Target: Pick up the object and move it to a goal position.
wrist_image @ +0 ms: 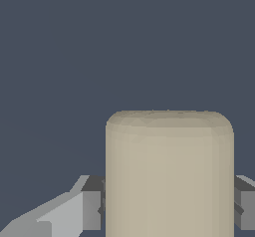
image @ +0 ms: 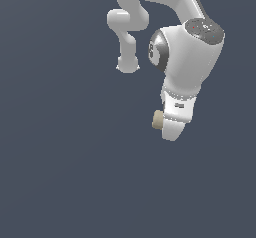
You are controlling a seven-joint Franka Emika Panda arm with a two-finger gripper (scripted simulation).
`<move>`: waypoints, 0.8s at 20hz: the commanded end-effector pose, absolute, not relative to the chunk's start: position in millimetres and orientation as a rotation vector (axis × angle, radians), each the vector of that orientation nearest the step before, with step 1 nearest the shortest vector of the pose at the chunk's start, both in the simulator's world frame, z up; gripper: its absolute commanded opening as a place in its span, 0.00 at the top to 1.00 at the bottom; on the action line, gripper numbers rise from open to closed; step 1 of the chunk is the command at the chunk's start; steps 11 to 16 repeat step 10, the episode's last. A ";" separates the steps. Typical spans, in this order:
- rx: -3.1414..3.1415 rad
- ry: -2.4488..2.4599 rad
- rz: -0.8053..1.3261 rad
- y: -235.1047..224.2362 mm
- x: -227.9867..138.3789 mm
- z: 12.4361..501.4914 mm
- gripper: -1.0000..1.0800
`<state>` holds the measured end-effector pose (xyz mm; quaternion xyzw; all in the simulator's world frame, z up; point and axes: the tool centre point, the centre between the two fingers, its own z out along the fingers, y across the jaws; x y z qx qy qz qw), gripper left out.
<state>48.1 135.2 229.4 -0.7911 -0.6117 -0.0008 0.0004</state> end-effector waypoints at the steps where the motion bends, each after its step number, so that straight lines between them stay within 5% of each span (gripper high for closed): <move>1: -2.486 -1.920 -0.001 141.1 52.1 239.3 1.00; 16: -2.487 -1.920 0.000 149.0 58.1 251.8 1.00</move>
